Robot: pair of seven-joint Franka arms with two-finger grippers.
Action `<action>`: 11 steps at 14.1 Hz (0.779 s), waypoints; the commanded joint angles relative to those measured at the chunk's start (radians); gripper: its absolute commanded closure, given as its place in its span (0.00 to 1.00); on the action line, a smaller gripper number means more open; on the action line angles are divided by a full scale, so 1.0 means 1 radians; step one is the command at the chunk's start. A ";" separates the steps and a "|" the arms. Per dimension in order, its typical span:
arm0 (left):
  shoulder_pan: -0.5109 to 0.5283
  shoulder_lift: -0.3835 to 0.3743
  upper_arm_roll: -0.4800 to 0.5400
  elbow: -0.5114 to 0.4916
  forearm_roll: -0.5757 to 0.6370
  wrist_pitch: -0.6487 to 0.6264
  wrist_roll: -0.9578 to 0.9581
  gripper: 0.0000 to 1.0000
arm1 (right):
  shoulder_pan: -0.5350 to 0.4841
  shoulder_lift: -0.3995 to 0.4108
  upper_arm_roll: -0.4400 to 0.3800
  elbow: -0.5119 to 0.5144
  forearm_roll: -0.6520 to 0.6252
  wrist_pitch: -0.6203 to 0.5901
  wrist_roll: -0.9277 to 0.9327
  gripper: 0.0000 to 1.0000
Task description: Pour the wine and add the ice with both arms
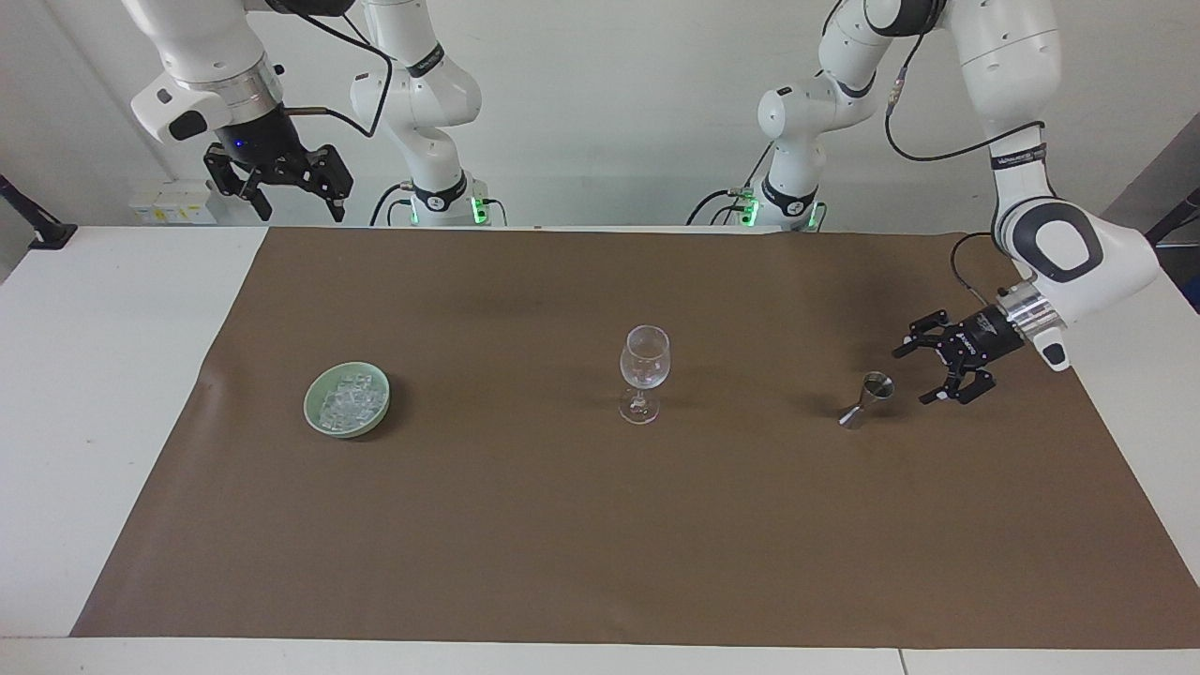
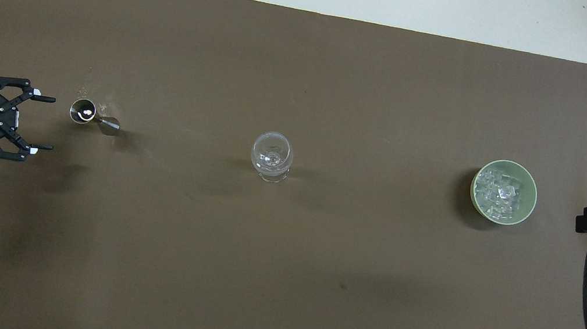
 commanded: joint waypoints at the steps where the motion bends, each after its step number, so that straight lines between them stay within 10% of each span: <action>1: 0.018 0.058 -0.012 0.028 -0.066 -0.038 0.017 0.00 | -0.006 -0.008 0.001 0.000 0.007 -0.016 -0.026 0.00; 11: 0.161 0.218 -0.105 0.068 -0.264 -0.208 0.141 0.00 | -0.006 -0.008 0.001 0.000 0.007 -0.016 -0.025 0.00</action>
